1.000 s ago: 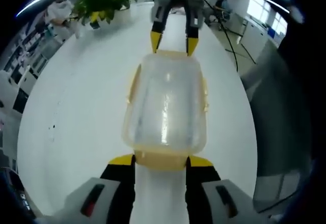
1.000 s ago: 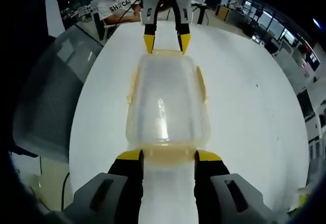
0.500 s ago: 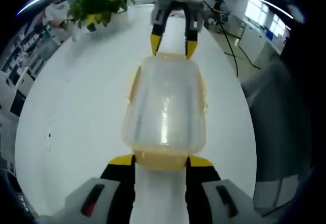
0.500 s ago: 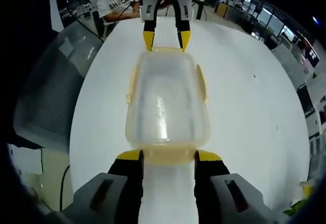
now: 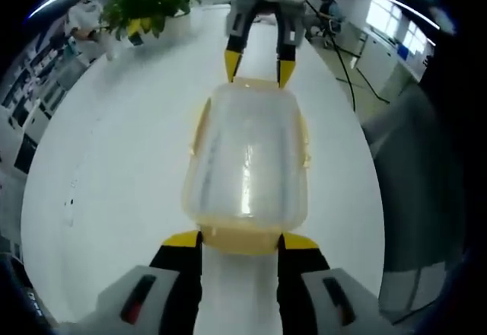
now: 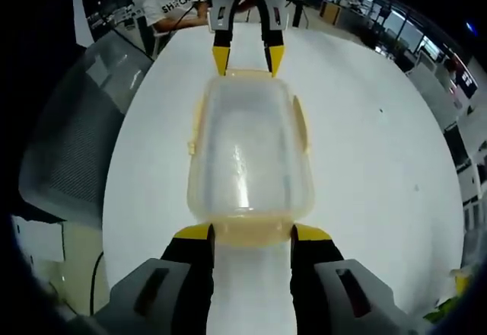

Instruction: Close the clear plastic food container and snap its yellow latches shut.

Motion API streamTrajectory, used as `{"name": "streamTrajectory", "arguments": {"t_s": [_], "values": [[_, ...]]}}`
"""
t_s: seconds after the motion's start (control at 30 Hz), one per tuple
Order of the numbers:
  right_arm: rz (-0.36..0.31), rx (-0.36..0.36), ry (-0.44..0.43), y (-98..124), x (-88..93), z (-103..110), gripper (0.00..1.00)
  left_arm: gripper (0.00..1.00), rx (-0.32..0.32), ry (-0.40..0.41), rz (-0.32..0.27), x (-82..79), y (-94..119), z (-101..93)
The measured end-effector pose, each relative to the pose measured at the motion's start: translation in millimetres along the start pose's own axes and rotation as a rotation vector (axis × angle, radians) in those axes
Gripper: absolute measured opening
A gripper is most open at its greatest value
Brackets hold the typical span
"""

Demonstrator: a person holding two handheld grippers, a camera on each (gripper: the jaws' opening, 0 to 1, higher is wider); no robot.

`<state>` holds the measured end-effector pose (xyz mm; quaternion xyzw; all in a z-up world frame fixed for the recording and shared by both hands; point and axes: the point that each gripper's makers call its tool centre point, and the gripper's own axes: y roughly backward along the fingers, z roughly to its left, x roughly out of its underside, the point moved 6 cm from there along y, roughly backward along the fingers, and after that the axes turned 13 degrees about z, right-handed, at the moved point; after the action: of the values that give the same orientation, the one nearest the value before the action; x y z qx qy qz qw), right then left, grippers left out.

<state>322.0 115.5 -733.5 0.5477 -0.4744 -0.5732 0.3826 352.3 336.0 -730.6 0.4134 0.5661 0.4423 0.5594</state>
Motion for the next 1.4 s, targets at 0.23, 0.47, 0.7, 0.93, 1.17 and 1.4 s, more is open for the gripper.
{"name": "streamTrajectory", "arguments": {"t_s": [0.23,0.47,0.7,0.93,1.17,1.4], "values": [[-0.014,-0.007,-0.01,-2,0.6,0,0.36,0.33,0.005,0.0,0.001,0.1,-2,-0.5],[0.008,-0.008,0.012,-8,-1.6,4,0.37,0.34,0.027,0.003,0.029,0.3,-4,-3.6],[0.021,0.001,0.016,-9,-1.5,4,0.39,0.35,0.039,0.006,0.032,-0.4,-5,-3.9],[0.026,0.008,0.01,-8,0.5,3,0.4,0.42,0.043,0.033,0.031,1.0,-6,-2.1],[0.008,-0.001,-0.057,-1,9.3,0,0.4,0.43,0.046,0.041,0.032,3.8,-7,-4.7],[-0.058,-0.033,-0.169,9,10.8,5,0.39,0.42,0.049,0.095,0.01,8.1,-3,-3.5]]}}
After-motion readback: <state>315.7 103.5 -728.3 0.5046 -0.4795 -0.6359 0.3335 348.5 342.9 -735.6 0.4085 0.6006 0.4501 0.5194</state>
